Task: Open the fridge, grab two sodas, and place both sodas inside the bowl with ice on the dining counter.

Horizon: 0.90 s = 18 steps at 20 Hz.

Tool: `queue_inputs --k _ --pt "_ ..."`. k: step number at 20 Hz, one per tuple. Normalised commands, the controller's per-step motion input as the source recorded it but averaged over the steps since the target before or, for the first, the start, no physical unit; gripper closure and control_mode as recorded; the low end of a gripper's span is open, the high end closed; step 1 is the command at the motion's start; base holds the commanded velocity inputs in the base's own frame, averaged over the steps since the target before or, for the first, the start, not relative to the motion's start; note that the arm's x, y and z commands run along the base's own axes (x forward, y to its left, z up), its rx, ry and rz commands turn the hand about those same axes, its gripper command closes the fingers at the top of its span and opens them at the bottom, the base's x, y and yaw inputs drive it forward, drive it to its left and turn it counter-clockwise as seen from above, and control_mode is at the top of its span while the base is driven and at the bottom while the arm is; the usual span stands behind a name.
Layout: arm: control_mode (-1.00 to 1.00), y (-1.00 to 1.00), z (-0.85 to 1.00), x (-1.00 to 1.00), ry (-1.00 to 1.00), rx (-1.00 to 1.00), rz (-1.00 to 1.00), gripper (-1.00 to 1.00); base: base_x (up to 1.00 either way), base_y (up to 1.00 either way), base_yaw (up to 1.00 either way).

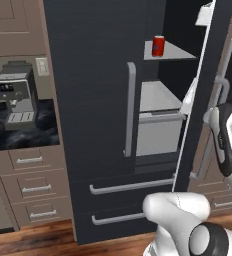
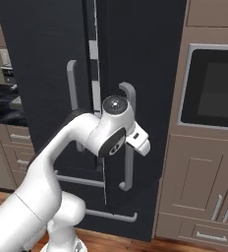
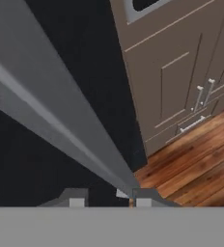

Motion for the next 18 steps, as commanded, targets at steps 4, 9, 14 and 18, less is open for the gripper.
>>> queue_inputs --k 4,9,14,18 --pt "-1.00 -0.31 0.00 -0.75 0.06 0.00 -0.09 -1.00 0.00 0.00 0.00" --pt "-1.00 -0.03 0.09 -0.65 0.09 0.00 -0.02 -1.00 0.00 0.00 0.00" --pt "-1.00 0.12 0.25 -0.45 0.07 -0.02 0.00 -1.00 0.00 0.00 0.00" --pt "-1.00 0.62 0.35 -0.07 0.09 -0.11 0.01 -1.00 0.00 0.00 0.00"
